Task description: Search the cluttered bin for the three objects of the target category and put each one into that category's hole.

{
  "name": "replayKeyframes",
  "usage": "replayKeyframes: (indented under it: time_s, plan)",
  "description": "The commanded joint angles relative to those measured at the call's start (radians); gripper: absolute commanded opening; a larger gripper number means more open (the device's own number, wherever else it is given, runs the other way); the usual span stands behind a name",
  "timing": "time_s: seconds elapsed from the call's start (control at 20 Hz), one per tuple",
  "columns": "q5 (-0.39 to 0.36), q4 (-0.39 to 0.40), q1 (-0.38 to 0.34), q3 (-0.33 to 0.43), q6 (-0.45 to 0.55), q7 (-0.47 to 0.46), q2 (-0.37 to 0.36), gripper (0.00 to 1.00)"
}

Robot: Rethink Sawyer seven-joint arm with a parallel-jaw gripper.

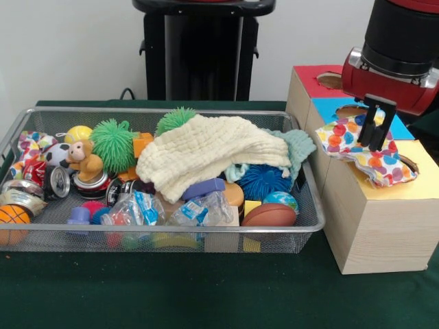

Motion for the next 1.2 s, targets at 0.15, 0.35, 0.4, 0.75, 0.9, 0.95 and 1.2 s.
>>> replayKeyframes:
  time_s: [0.15, 0.35, 0.4, 0.75, 0.9, 0.95, 1.2]
  plan:
    - [0.036, 0.108, -0.018, 0.106, 0.049, 0.093, 0.062, 0.0]
    - [0.033, 0.078, -0.024, 0.111, 0.081, 0.074, 0.089, 0.0]
    - [0.035, 0.072, -0.027, 0.117, 0.1, 0.066, 0.095, 0.0]
    - [0.03, 0.053, -0.043, 0.141, 0.139, 0.029, 0.112, 0.0]
    - [0.039, 0.062, -0.055, 0.171, 0.165, 0.003, 0.109, 0.0]
    - [0.043, 0.061, -0.059, 0.181, 0.162, 0.003, 0.113, 0.0]
    - [0.091, 0.05, -0.06, 0.226, 0.168, 0.038, 0.076, 0.0]
